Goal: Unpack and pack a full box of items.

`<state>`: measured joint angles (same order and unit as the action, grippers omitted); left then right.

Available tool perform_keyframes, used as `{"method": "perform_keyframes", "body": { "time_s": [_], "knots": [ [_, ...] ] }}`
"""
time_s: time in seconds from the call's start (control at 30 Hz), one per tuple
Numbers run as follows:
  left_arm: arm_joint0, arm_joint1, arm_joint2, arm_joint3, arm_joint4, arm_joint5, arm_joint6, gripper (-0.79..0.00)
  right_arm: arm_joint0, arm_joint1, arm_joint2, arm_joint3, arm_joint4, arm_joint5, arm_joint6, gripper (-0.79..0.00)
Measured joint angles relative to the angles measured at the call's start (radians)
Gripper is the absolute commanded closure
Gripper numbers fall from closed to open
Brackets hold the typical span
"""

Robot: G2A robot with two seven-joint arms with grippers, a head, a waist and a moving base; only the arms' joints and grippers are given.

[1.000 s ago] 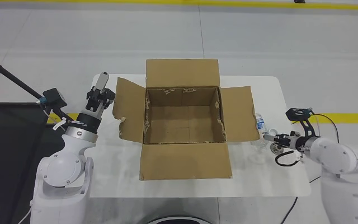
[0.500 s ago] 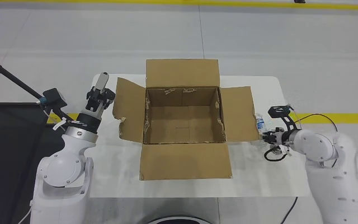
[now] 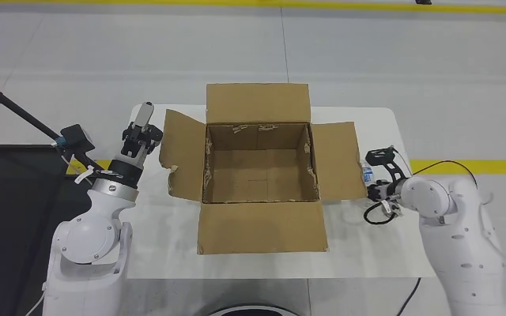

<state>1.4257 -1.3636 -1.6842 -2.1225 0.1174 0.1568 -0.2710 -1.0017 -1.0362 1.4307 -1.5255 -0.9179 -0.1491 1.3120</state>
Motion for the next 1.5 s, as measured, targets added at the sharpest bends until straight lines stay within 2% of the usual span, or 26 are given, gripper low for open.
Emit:
{"method": "perform_keyframes", "body": {
  "time_s": [0.47, 0.5, 0.6, 0.7, 0.93, 1.2, 1.5],
  "knots": [
    [0.0, 0.0, 0.0, 0.0, 0.0, 0.0, 0.0, -0.785, 0.055, -0.004, -0.081, 0.052, -0.03, 0.03, 0.025, -0.425],
    [0.0, 0.0, 0.0, 0.0, 0.0, 0.0, 0.0, -0.785, 0.058, -0.004, -0.084, 0.055, -0.031, 0.031, 0.026, -0.403],
    [0.0, 0.0, 0.0, 0.0, 0.0, 0.0, 0.0, -0.785, 0.067, -0.004, -0.094, 0.068, -0.029, 0.033, 0.026, -0.259],
    [0.0, 0.0, 0.0, 0.0, 0.0, 0.0, 0.0, -0.785, 0.073, -0.004, -0.097, 0.079, -0.026, 0.033, 0.026, -0.009],
    [0.0, 0.0, 0.0, 0.0, 0.0, 0.0, 0.0, -0.785, 0.063, 0.005, -0.055, 0.067, 0.011, 0.03, 0.011, 0.0],
    [0.0, 0.0, 0.0, 0.0, 0.0, 0.0, 0.0, -0.785, 0.019, 0.028, 0.067, 0.006, 0.101, -0.004, 0.016, 0.0],
    [0.0, 0.0, 0.0, 0.0, 0.0, 0.0, 0.0, -0.785, -0.023, 0.043, 0.154, -0.037, 0.169, 0.027, -0.014, 0.0]
  ]
}}
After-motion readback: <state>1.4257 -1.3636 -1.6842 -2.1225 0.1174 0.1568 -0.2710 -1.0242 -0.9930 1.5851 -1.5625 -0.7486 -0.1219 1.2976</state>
